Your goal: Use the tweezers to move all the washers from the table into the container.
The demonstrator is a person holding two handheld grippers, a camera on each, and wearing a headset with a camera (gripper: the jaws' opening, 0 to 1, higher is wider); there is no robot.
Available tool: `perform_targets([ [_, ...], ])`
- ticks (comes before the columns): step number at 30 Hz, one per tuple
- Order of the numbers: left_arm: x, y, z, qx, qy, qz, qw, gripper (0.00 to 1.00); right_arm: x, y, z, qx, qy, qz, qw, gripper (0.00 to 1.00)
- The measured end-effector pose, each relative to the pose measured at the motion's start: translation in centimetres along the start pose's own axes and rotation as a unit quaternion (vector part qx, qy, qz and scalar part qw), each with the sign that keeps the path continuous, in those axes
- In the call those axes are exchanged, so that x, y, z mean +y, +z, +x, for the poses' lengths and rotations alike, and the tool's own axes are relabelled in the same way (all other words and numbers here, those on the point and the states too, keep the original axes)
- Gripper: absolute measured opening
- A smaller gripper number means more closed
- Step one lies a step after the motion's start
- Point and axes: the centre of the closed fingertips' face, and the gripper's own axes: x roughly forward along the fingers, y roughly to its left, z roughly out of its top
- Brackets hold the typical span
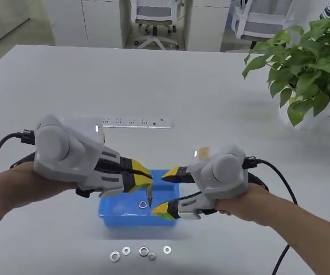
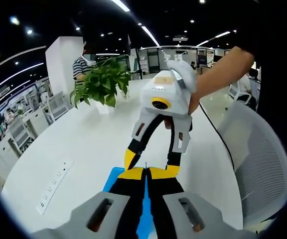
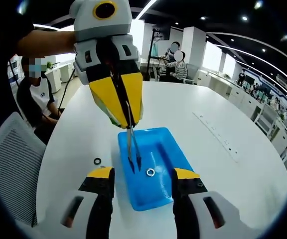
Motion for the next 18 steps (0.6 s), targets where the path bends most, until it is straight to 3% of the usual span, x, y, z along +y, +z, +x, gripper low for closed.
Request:
perform_targets([
  [18,-2.8,1.2,0.6,-0.002,-0.023,0.008,0.9997,0.05,2.1,-2.1,-3.0,0.015,-0.019,0.025,0.9994,0.67],
])
